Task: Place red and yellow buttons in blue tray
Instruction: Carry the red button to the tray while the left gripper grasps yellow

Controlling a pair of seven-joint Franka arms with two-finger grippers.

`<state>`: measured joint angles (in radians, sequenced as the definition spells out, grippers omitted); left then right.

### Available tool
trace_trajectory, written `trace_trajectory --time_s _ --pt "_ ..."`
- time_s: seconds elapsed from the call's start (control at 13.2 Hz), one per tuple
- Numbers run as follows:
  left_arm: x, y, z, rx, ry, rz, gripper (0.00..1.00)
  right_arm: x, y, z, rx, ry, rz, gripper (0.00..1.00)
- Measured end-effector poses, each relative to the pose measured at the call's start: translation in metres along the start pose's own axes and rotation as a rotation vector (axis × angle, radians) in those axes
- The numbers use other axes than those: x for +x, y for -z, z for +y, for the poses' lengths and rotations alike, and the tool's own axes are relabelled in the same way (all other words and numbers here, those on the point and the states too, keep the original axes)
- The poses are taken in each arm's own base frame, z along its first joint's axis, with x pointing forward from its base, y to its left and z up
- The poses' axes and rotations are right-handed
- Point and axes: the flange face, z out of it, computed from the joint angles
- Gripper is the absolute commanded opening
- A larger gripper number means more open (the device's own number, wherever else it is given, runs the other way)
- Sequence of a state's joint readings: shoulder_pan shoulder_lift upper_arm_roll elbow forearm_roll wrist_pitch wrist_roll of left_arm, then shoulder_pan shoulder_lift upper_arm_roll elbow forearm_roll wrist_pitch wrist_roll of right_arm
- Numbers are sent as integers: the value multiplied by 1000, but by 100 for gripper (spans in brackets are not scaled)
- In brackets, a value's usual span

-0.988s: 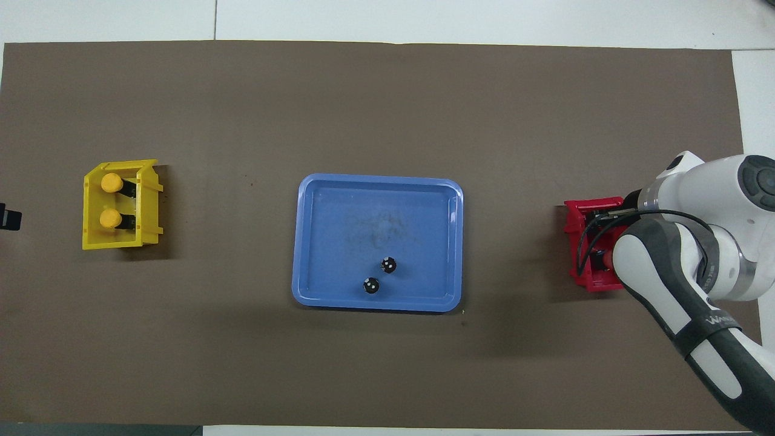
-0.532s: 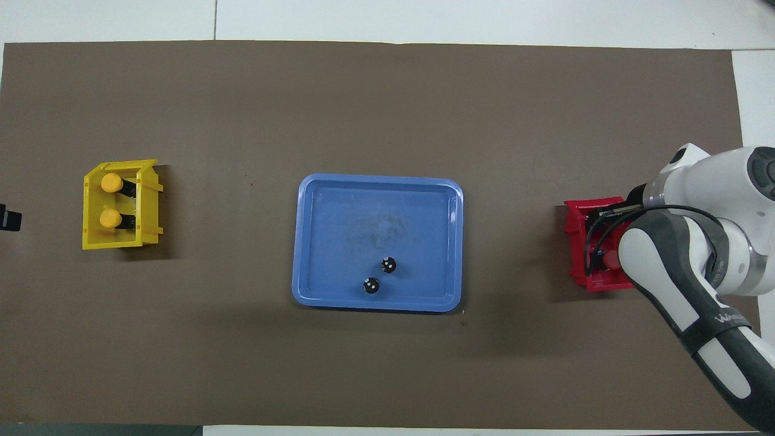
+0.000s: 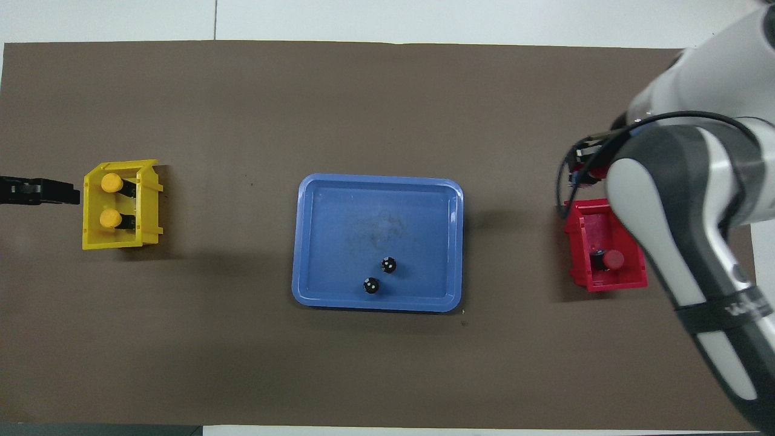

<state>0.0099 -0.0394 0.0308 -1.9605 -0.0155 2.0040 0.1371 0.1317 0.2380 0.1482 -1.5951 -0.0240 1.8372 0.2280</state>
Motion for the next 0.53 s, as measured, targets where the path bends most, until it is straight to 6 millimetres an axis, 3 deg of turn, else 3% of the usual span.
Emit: trace_trajectory --time_s 0.15,0.23,0.38,0.53 --pt "14 -40 -3 4 2 4 64 -12 -27 -105 23 -86 33 25" --pt "19 -54 -6 5 7 3 64 -22 -45 -148 28 -109 35 25" --pt "24 -78 -16 8 22 1 64 -33 -79 -192 28 -127 24 26" --pt "27 -99 -21 10 28 3 64 -33 -99 -202 35 -140 26 27"
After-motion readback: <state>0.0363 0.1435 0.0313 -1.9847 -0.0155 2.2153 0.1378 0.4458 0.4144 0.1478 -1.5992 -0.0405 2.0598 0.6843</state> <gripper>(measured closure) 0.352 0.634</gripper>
